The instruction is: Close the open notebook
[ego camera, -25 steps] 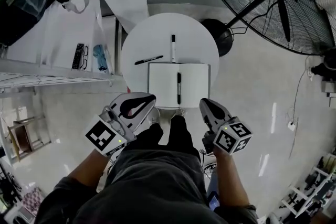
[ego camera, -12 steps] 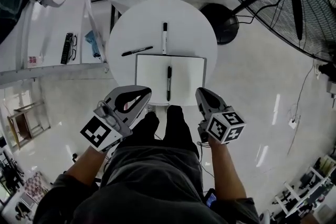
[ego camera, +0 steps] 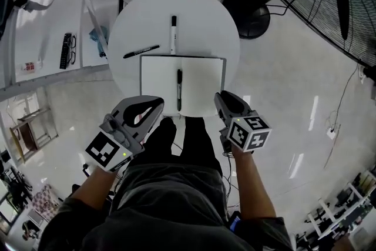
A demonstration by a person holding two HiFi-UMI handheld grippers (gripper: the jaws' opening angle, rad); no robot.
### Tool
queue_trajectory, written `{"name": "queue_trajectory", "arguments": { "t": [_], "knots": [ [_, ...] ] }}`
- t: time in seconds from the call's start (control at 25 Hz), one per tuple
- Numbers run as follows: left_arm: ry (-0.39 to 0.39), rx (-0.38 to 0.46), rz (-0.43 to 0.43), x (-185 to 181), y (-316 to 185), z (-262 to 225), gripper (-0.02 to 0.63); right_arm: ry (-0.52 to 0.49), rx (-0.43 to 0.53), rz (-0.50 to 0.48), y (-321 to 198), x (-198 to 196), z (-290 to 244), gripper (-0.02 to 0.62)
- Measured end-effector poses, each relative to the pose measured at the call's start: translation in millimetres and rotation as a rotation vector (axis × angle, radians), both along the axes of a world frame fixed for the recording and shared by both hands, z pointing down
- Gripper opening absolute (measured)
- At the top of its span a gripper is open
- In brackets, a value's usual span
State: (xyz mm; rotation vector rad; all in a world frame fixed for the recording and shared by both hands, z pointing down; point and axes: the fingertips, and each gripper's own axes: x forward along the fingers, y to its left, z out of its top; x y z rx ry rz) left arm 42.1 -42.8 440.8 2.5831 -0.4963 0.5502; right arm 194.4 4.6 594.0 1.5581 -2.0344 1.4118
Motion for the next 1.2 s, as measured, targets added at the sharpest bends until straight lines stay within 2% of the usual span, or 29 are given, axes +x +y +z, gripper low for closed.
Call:
{"name": "queue_trajectory", "arguments": {
  "t": [0.16, 0.44, 0.64, 1.2],
  "knots": [
    [-0.02, -0.02, -0.001, 6.4, 2.6, 10.1, 0.015, -0.008, -0.028, 0.0, 2.6, 8.0, 15.7, 0.111],
    [-0.048, -0.043, 0.008, 17.1, 5.2, 25.5, 0.015, -0.079, -0.093, -0.007, 11.6, 7.7, 44.0, 0.201],
    [-0.059, -0.053, 0.015, 23.4, 7.1, 32.3, 0.015, -0.116, -0.135, -0.01, 19.0, 4.9, 58.1, 0.236],
    [-0.077, -0.07, 0.01, 27.7, 15.3, 40.7, 0.015, -0.179, -0.214, -0.027, 38.9, -1.9, 88.5, 0.255]
  ]
}}
